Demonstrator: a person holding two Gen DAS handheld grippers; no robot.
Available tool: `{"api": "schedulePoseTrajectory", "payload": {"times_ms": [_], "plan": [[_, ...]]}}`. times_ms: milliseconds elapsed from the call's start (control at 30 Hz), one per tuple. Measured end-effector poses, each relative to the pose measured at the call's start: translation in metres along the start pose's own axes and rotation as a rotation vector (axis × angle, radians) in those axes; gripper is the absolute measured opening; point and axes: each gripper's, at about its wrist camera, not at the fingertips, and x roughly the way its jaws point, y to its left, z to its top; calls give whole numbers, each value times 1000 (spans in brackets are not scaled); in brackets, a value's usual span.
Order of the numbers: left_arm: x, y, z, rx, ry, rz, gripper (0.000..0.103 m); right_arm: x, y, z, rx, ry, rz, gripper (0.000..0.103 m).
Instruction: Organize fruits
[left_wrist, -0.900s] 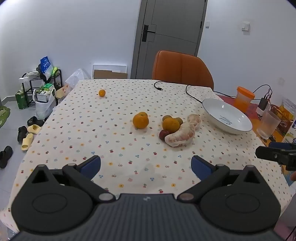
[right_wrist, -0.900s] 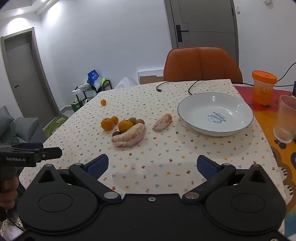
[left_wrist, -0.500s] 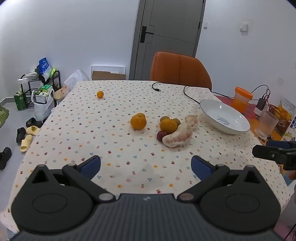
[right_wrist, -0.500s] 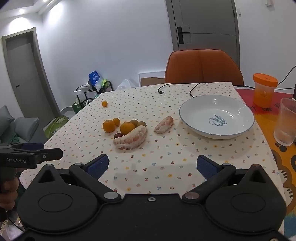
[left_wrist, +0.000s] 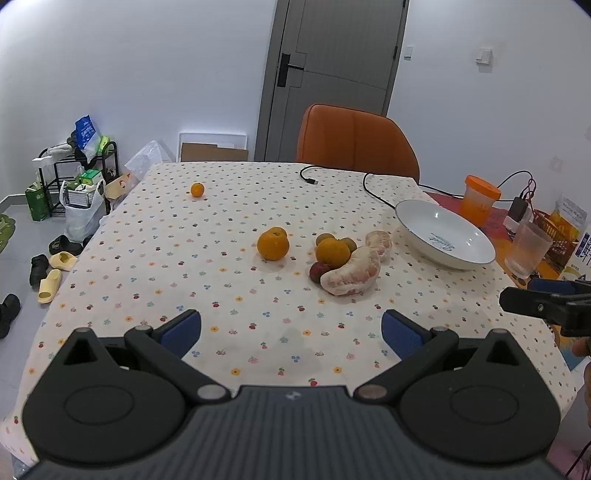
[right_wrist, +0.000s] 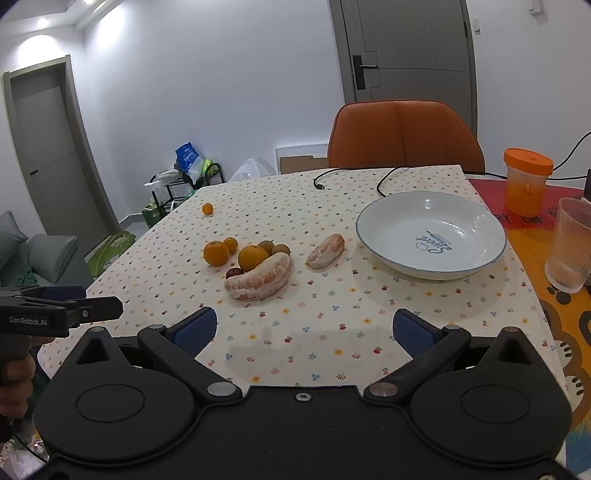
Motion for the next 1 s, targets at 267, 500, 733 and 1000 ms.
{"api": "schedulePoseTrajectory", "payload": {"times_ms": [267,500,733,1000], "plan": [[-2,-1,0,0,-5,-3,103,0,-1,2,2,-1,1,103],[-5,-1,1,-4,-17,-15,103,1,4,2,-4,4,17,103],[-4,0,0,-4,-23,-27,103,3,6,0,-13,11,17,103],[-3,0,-1,-1,-25,-35,103,4,5,0,-7,14,15,103]]}}
